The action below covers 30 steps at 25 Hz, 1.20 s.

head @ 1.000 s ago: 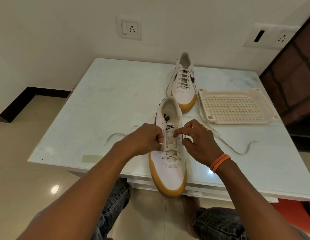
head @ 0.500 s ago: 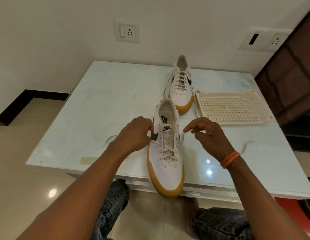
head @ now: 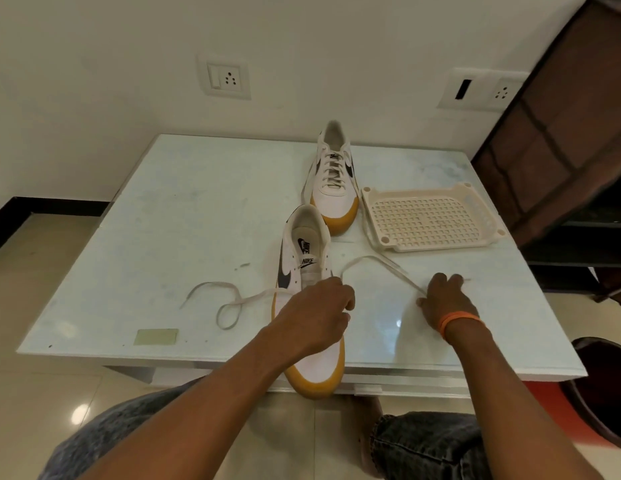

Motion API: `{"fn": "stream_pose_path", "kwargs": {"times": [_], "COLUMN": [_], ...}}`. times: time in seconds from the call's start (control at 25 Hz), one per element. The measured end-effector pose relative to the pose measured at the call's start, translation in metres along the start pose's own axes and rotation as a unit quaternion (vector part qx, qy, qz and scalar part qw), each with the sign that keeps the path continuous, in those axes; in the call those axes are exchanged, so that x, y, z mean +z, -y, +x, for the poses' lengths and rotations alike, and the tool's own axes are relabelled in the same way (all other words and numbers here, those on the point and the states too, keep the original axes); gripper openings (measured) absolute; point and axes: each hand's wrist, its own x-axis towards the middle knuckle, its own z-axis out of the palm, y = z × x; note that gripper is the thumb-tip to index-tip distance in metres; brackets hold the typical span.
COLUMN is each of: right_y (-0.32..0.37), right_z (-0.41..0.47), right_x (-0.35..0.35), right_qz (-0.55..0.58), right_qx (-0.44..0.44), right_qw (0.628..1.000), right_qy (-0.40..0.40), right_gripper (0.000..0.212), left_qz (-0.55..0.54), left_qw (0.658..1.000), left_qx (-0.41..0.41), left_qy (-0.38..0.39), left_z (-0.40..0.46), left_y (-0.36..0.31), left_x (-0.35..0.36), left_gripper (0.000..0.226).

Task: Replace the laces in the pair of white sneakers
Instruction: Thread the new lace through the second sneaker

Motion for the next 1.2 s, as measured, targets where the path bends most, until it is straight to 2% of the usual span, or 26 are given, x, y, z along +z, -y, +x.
{"fn": "stream_pose_path", "kwargs": {"times": [0.12,0.2,0.24,0.32,0.36,0.4,0.48,0.56,0.6,0.68,0.72,0.76,0.84,0.88,0.92,1.04,1.08,1.12,1.2], "right_y": [0.01,0.018,0.024,0.044,0.053,0.061,0.072,0.077,0.076,0.066,0.06,0.057,0.056,0.058,0.06,0.064,0.065,0.066,0.069], "right_z": [-0.006,-0.013,-0.02,-0.049,-0.064,-0.073,-0.083,-0.079,-0.072,-0.057,-0.05,-0.045,-0.041,-0.041,-0.041,-0.041,-0.041,-0.041,-0.045], "right_x": [0.003,-0.008,-0.015,-0.029,-0.031,-0.03,-0.029,-0.031,-0.033,-0.036,-0.036,-0.033,-0.03,-0.03,-0.029,-0.026,-0.025,-0.027,-0.032], "right_qz": [0.024,0.113,0.177,0.246,0.266,0.293,0.401,0.573,0.657,0.78,0.804,0.809,0.796,0.795,0.806,0.879,0.886,0.881,0.844], "right_qx": [-0.048,-0.105,-0.163,-0.332,-0.395,-0.421,-0.373,-0.242,-0.169,-0.038,0.004,0.026,0.046,0.056,0.064,0.105,0.105,0.093,0.027], "right_qw": [0.998,0.984,0.963,0.891,0.855,0.83,0.806,0.766,0.724,0.622,0.595,0.587,0.603,0.603,0.588,0.456,0.435,0.443,0.517], "right_qy": [-0.037,-0.084,-0.123,-0.189,-0.206,-0.22,-0.224,-0.162,-0.127,-0.054,-0.026,-0.007,-0.006,-0.011,-0.005,0.096,0.124,0.139,0.139], "right_gripper": [0.021,0.006,0.005,0.01,0.009,0.009,0.015,0.021,0.023,0.023,0.023,0.024,0.031,0.037,0.045,0.049,0.042,0.033,0.019], "left_qz": [0.004,-0.048,-0.087,-0.166,-0.191,-0.201,-0.226,-0.268,-0.243,-0.11,-0.046,-0.001,0.036,0.039,0.037,-0.029,-0.064,-0.093,-0.128], "left_qw": [1.0,0.997,0.992,0.977,0.971,0.968,0.959,0.948,0.959,0.993,0.999,0.999,0.997,0.997,0.997,0.996,0.992,0.987,0.978], "left_qx": [0.006,0.009,0.007,-0.005,-0.014,-0.019,-0.042,-0.081,-0.079,-0.023,0.0,0.016,0.039,0.046,0.051,0.046,0.043,0.042,0.027], "left_qy": [-0.02,-0.059,-0.089,-0.134,-0.145,-0.151,-0.168,-0.152,-0.125,-0.041,-0.001,0.028,0.048,0.051,0.054,0.073,0.095,0.123,0.163], "left_z": [0.0,0.001,0.002,0.006,0.009,0.011,0.011,0.01,0.01,0.008,0.005,0.002,-0.003,-0.005,-0.006,-0.006,-0.009,-0.011,-0.014], "left_y": [-0.007,-0.015,-0.019,-0.024,-0.025,-0.025,-0.022,-0.019,-0.018,-0.017,-0.019,-0.023,-0.03,-0.034,-0.036,-0.034,-0.034,-0.035,-0.034], "left_x": [0.004,0.001,-0.001,-0.008,-0.011,-0.012,-0.011,-0.008,-0.004,0.006,0.012,0.017,0.029,0.034,0.037,0.041,0.04,0.038,0.024], "left_gripper": [0.019,0.024,0.031,0.049,0.054,0.049,0.027,0.021,0.02,0.021,0.024,0.028,0.034,0.034,0.033,0.023,0.023,0.025,0.034]}}
